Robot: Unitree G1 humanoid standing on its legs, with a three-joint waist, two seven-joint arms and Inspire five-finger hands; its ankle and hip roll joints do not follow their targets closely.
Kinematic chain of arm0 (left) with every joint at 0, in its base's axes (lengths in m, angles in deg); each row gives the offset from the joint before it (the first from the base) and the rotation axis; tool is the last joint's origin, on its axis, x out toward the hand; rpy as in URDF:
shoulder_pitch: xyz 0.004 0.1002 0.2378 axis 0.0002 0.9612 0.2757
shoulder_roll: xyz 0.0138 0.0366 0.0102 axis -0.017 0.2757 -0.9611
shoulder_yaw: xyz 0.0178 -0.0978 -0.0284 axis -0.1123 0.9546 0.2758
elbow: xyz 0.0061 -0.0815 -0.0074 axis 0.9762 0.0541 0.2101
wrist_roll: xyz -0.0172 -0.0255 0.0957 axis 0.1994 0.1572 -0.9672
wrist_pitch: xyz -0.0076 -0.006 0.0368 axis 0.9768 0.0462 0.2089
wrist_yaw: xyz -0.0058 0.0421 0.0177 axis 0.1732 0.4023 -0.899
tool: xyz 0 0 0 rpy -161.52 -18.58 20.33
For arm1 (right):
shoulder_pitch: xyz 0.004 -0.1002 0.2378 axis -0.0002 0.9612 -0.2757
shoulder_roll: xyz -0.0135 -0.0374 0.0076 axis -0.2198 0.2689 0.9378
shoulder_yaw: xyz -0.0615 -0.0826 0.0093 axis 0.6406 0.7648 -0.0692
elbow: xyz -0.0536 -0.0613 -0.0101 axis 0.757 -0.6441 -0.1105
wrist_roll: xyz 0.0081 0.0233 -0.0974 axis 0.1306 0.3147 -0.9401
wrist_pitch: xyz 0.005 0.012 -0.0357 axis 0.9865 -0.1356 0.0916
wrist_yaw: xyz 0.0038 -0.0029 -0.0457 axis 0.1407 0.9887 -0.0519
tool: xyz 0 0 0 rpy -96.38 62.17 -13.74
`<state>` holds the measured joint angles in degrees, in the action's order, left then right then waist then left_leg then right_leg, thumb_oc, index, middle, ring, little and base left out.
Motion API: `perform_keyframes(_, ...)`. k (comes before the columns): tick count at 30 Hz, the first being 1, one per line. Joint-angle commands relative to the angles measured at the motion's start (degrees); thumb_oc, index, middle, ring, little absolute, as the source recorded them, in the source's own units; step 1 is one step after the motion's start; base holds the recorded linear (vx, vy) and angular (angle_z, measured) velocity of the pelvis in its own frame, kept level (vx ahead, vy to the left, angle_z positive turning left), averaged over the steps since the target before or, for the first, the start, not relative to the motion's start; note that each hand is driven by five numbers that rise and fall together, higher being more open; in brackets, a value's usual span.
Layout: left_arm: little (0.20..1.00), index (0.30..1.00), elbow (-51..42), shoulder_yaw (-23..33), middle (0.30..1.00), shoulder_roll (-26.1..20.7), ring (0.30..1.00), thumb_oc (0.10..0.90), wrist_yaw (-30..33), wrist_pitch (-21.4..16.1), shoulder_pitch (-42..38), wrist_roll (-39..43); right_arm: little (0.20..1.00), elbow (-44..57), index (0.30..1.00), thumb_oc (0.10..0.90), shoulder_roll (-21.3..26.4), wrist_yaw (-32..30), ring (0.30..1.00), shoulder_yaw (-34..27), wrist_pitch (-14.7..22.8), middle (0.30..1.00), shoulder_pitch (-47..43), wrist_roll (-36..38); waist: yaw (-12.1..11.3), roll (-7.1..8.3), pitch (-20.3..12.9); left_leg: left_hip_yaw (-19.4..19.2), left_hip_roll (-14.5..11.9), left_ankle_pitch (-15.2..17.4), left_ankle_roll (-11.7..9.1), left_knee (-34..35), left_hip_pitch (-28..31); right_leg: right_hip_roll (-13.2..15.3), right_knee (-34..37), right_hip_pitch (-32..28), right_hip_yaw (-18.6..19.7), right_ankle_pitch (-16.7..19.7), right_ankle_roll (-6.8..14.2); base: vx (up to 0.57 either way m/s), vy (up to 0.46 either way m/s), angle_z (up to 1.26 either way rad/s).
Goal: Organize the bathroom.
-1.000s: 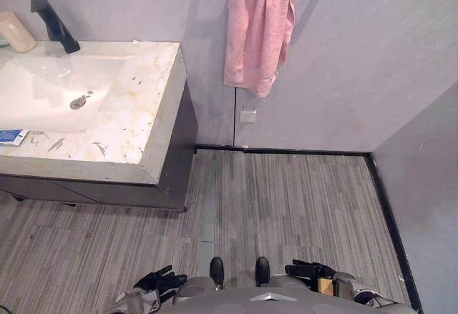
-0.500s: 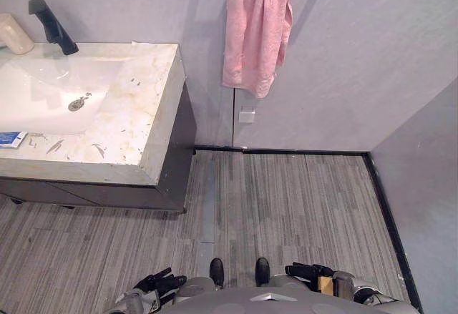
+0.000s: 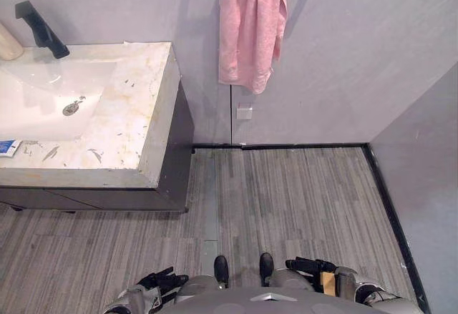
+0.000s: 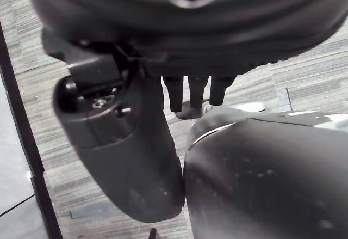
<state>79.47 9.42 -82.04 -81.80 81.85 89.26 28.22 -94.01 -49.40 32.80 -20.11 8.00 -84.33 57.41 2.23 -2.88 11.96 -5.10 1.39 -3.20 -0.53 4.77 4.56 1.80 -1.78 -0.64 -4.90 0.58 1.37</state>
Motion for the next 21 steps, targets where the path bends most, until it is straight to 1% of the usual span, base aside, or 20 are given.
perform_keyframes(1, 0.9, 0.9, 1.3, -1.8, 0.9, 0.8, 0.9, 0.8, -0.5, 0.5, 0.3, -0.1, 0.9, -2.6, 0.9, 0.8, -0.5, -0.7, 0.9, 4.1, -2.5, 0.9, 2.4, -4.0, 0.7, -1.54, 0.3, -2.8, 0.7, 8.4, 2.5, -11.0, -4.6, 2.9, -10.6, 3.9, -3.4, -8.0, 4.4, 0.01, 0.043, -0.09)
perform_keyframes(2, 0.9, 0.9, 1.4, -1.7, 0.9, 1.0, 0.9, 0.8, -0.3, 0.7, 0.4, -0.1, 0.9, -2.9, 0.9, 0.8, -0.2, -1.0, 0.9, 3.8, -2.5, 0.9, 2.2, -4.5, 0.6, -1.62, 0.8, -3.1, 1.0, 9.1, 2.8, -12.1, -4.8, 3.4, -11.6, 4.3, -3.2, -8.1, 4.7, 0.04, 0.049, -0.12)
perform_keyframes(4, 0.9, 0.9, 1.6, -1.2, 0.9, 0.8, 0.9, 0.8, -0.1, 1.1, 1.1, -1.6, 0.9, -2.9, 0.9, 0.8, 0.2, -1.8, 0.9, 3.4, -2.5, 0.9, 1.7, -4.4, 0.2, -1.95, 1.4, -3.1, 1.3, 9.6, 3.1, -13.1, -5.3, 4.3, -13.2, 4.7, -3.1, -8.4, 4.8, 0.06, 0.06, -0.15)
perform_keyframes(5, 0.9, 0.9, 1.6, -1.1, 0.9, 0.7, 0.9, 0.8, -0.2, 1.2, 1.2, -1.7, 0.9, -2.9, 0.9, 0.8, 0.3, -1.8, 0.9, 3.5, -2.6, 0.9, 1.4, -4.5, 0.0, -2.14, 1.6, -3.3, 1.2, 9.7, 3.3, -13.3, -5.4, 4.6, -15.2, 5.1, -3.4, -8.8, 4.8, 0.03, 0.059, -0.1)
perform_keyframes(6, 0.9, 0.9, 1.6, -1.0, 0.9, 0.3, 0.9, 0.8, 0.0, 1.3, 1.3, -1.8, 0.9, -2.7, 0.9, 0.8, 0.6, -1.8, 0.9, 3.5, -2.5, 0.9, 1.1, -4.6, 0.0, -2.59, 2.1, -4.0, 0.9, 9.9, 3.8, -13.5, -5.7, 4.7, -20.3, 7.1, -3.4, -8.6, 4.8, 0.0, 0.065, -0.14)
perform_keyframes(7, 0.9, 0.9, 1.8, -0.9, 0.9, -0.1, 0.9, 0.8, 0.1, 1.3, 1.4, -2.0, 0.9, -2.6, 0.9, 0.8, 0.9, -1.9, 0.9, 3.4, -2.3, 0.9, 0.9, -4.2, 0.1, -3.18, 2.7, -4.4, 0.4, 10.4, 4.2, -14.1, -6.0, 4.8, -28.4, 10.3, -3.4, -8.2, 4.6, 0.0, 0.064, -0.19)
perform_keyframes(8, 0.9, 0.9, 1.9, -0.8, 0.9, -0.4, 0.9, 0.8, 0.3, 1.1, 1.4, -2.0, 0.9, -2.4, 0.9, 0.8, 1.2, -2.0, 0.9, 3.4, -2.2, 0.9, 0.8, -3.9, 0.2, -3.34, 3.4, -4.6, 0.5, 10.9, 4.5, -14.9, -6.2, 5.6, -34.2, 14.1, -3.3, -6.3, 4.4, 0.03, 0.018, -0.33)
perform_keyframes(9, 0.9, 0.9, 1.8, -0.6, 0.9, -0.7, 0.9, 0.8, 0.6, 1.0, 1.4, -1.8, 0.9, -2.5, 0.9, 0.8, 1.5, -1.8, 0.9, 3.4, -2.1, 0.9, 0.7, -3.2, 0.2, -3.01, 4.3, -4.8, 0.9, 11.8, 4.6, -15.7, -6.1, 7.5, -33.9, 16.8, -3.3, -2.2, 4.4, 0.07, -0.035, -0.5)
perform_keyframes(10, 0.9, 0.9, 1.7, -0.5, 0.9, -0.8, 0.9, 0.8, 0.7, 1.0, 1.3, -1.8, 0.9, -2.4, 0.9, 0.8, 1.6, -1.7, 0.9, 3.3, -2.0, 0.9, 0.7, -3.0, 0.2, -2.58, 4.6, -4.8, 1.2, 12.1, 4.4, -16.0, -6.1, 8.5, -30.6, 17.0, -3.4, -0.3, 4.8, 0.16, -0.142, -0.53)
perform_keyframes(11, 0.9, 0.9, 1.5, -0.6, 0.9, -0.9, 0.9, 0.8, 0.8, 0.9, 0.9, -2.1, 0.9, -2.1, 0.9, 0.8, 1.7, -1.5, 0.9, 2.9, -2.1, 0.9, 0.7, -3.3, 0.6, -1.57, 5.4, -4.2, 2.0, 13.0, 3.7, -16.5, -5.6, 10.4, -18.8, 16.5, -3.5, 2.8, 5.7, 0.18, -0.22, -0.32)
perform_keyframes(12, 0.9, 0.9, 1.4, -1.2, 0.9, -1.0, 0.9, 0.8, 0.8, 0.4, 0.2, -2.1, 0.9, -2.0, 0.9, 0.8, 1.8, -1.2, 0.9, 2.9, -1.9, 0.9, 0.4, -4.0, 1.4, -0.75, 6.4, -3.7, 2.6, 14.5, 3.2, -17.5, -5.8, 11.8, -10.4, 16.9, -1.9, 6.4, 7.0, 0.2, -0.289, -0.03)
perform_keyframes(13, 0.9, 0.9, 1.3, -2.1, 0.9, -1.1, 0.9, 0.8, 0.7, -0.5, -0.4, 0.3, 0.9, -1.9, 0.9, 0.8, 2.0, -1.2, 0.9, 3.1, -2.1, 0.9, 0.4, -4.4, 2.3, -0.58, 7.3, -2.7, 2.6, 16.1, 2.9, -18.5, -6.3, 12.5, -5.4, 17.9, 1.5, 8.7, 7.1, 0.13, -0.228, 0.12)
perform_keyframes(14, 0.9, 0.9, 0.7, -2.4, 0.9, -1.4, 0.9, 0.8, 0.6, -0.6, -0.4, 1.5, 0.9, -1.6, 0.9, 0.8, 2.0, -1.1, 0.9, 3.1, -2.5, 0.9, 0.4, -4.7, 2.6, -0.94, 8.0, -2.0, 2.2, 16.7, 3.1, -19.3, -6.7, 11.8, -7.6, 18.9, 3.1, 8.2, 6.4, 0.11, -0.197, 0.24)
perform_keyframes(16, 0.9, 0.9, 0.1, -2.3, 0.9, -2.2, 0.9, 0.8, 0.1, -0.7, -0.8, 0.7, 0.9, -1.9, 0.9, 0.8, 1.8, -1.0, 0.9, 3.0, -3.4, 0.9, 0.9, -4.8, 3.2, -0.52, 8.3, -2.7, 1.1, 17.1, 2.9, -21.3, -7.9, 11.3, -6.6, 18.1, 4.2, 5.8, 7.5, 0.17, -0.257, 0.39)
perform_keyframes(17, 0.9, 0.9, 0.1, -2.4, 0.9, -2.1, 0.9, 0.8, -0.9, -1.1, -0.8, 1.8, 0.9, -2.8, 0.9, 0.8, 1.5, -0.5, 0.9, 3.3, -4.8, 0.9, 1.6, -3.9, 3.7, -0.01, 7.8, -2.7, -0.6, 16.9, 2.3, -24.1, -9.4, 10.1, -9.9, 16.5, 4.1, 3.0, 7.8, 0.22, -0.276, 0.48)
perform_keyframes(18, 0.9, 0.9, 0.0, -2.4, 0.9, -2.0, 0.9, 0.8, -1.0, -1.0, -0.8, 1.9, 0.9, -2.8, 0.9, 0.8, 1.4, -0.4, 0.9, 3.3, -4.9, 0.9, 1.6, -3.9, 3.8, 0.02, 7.8, -2.7, -0.7, 16.9, 2.3, -24.2, -9.4, 10.0, -10.0, 16.4, 3.9, 2.7, 7.7, 0.24, -0.262, 0.6)
perform_keyframes(19, 0.9, 0.9, -0.3, -2.7, 0.9, -2.0, 0.9, 0.8, -1.4, -0.4, -1.0, 1.4, 0.9, -3.2, 0.9, 0.8, 1.2, -0.6, 0.9, 3.3, -4.9, 0.9, 1.9, -4.1, 4.1, 0.25, 7.7, -3.1, -1.6, 16.8, 2.3, -24.6, -9.7, 9.2, -10.8, 16.0, 3.7, 1.2, 7.5, 0.11, -0.108, 0.57)
perform_keyframes(20, 0.9, 0.9, -0.4, -2.9, 0.9, -2.0, 0.9, 0.8, -1.5, -0.1, -1.2, 1.1, 0.9, -3.3, 0.9, 0.8, 1.1, -0.8, 0.9, 3.3, -4.8, 0.9, 2.0, -4.2, 4.3, 0.31, 7.8, -3.3, -1.9, 16.8, 2.2, -24.8, -10.0, 8.9, -11.2, 16.0, 3.7, 0.6, 7.4, 0.16, -0.174, 0.48)
perform_keyframes(21, 0.9, 0.9, -0.1, -3.1, 0.9, -1.7, 0.9, 0.8, -1.6, 0.2, -1.8, 1.7, 0.9, -3.7, 0.9, 0.8, 1.2, -0.8, 0.9, 3.3, -4.2, 0.9, 2.1, -3.3, 4.5, 0.6, 8.0, -3.7, -2.6, 16.1, 2.3, -25.7, -10.9, 8.6, -11.7, 15.9, 3.0, 0.1, 7.0, 0.12, -0.145, 0.37)
